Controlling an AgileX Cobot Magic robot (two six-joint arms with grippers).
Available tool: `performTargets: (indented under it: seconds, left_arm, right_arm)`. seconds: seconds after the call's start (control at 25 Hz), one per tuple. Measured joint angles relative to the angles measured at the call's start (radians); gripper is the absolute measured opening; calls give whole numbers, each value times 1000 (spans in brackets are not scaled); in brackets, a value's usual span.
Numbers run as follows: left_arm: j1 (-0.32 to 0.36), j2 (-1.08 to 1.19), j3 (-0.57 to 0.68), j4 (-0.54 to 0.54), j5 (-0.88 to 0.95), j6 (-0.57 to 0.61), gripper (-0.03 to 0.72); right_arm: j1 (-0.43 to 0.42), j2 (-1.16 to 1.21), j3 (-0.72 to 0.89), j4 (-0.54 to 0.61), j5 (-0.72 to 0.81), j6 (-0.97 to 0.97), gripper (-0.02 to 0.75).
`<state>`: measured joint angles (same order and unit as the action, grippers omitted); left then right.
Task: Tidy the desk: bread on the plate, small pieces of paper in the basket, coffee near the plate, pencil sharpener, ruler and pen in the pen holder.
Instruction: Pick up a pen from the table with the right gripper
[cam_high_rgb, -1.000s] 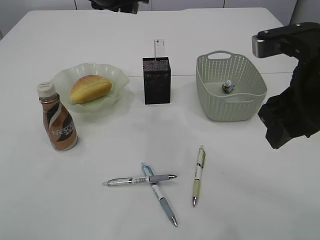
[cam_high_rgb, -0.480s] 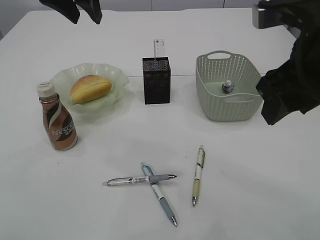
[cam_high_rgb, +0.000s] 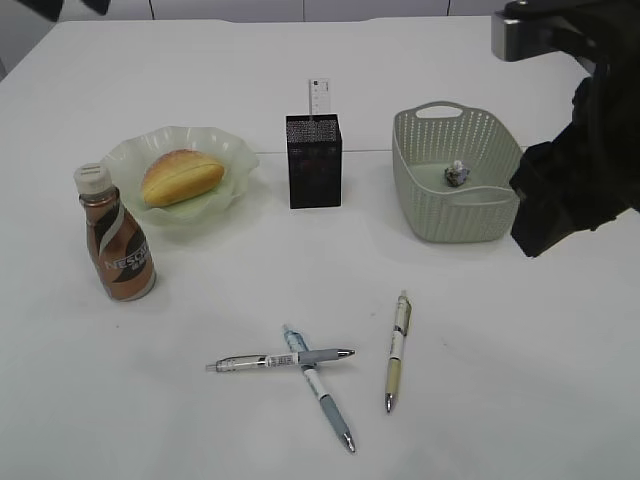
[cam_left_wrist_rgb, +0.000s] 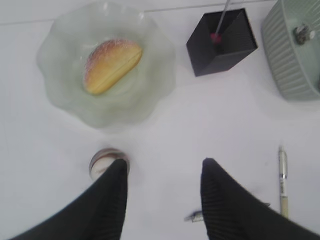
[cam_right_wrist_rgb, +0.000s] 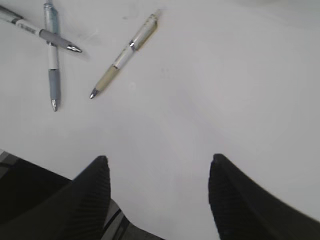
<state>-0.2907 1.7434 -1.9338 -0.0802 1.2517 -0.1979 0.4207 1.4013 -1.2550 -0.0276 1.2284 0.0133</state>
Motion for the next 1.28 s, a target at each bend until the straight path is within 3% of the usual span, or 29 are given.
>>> performTargets:
  seconds: [0.32,0.68,0.96,1.28]
  left_arm:
    - [60,-214,316,29,0,34,350]
    - [82,-473,621,36,0,38,351]
    - [82,-609,689,38,0,42,351]
    - [82,-634,689,38,0,42,351]
  right_arm:
    - [7,0,0,113,0,-163,484]
    - [172,106,-48,56,0,-318,484]
    - [262,308,-181,39,0,-482,485]
    - [289,557,-448,36,0,-514,485]
